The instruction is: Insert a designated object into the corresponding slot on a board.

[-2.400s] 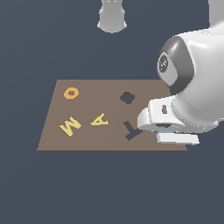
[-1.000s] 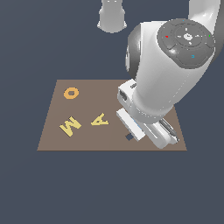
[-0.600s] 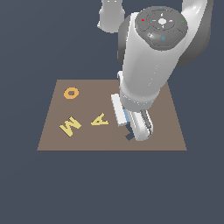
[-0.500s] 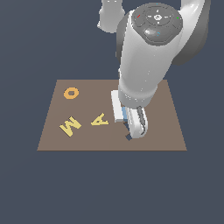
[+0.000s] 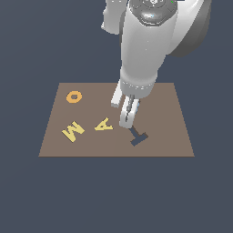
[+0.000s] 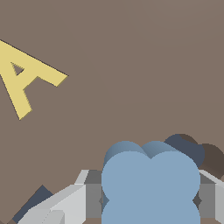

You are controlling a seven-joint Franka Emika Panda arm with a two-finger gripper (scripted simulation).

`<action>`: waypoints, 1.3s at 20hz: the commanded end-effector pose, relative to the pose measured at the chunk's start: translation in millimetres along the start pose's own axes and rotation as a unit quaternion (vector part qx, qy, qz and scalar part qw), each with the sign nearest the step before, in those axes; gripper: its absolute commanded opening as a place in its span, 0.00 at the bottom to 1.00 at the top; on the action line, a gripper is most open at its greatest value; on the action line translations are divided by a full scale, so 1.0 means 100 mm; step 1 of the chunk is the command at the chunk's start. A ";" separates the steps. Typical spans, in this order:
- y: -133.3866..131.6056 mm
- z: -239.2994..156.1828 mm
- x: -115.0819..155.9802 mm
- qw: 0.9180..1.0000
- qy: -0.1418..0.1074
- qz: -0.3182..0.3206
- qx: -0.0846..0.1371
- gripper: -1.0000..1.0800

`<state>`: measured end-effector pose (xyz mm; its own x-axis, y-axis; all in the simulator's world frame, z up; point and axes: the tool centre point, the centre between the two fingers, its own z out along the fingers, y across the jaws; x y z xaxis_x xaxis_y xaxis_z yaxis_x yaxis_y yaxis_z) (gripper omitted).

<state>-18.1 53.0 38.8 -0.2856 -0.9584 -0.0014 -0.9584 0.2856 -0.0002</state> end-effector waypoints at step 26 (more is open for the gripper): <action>0.38 0.05 0.00 0.983 0.000 0.183 0.000 0.00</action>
<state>-54.4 64.2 36.9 -0.6096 -0.7927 -0.0022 -0.7927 0.6096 0.0006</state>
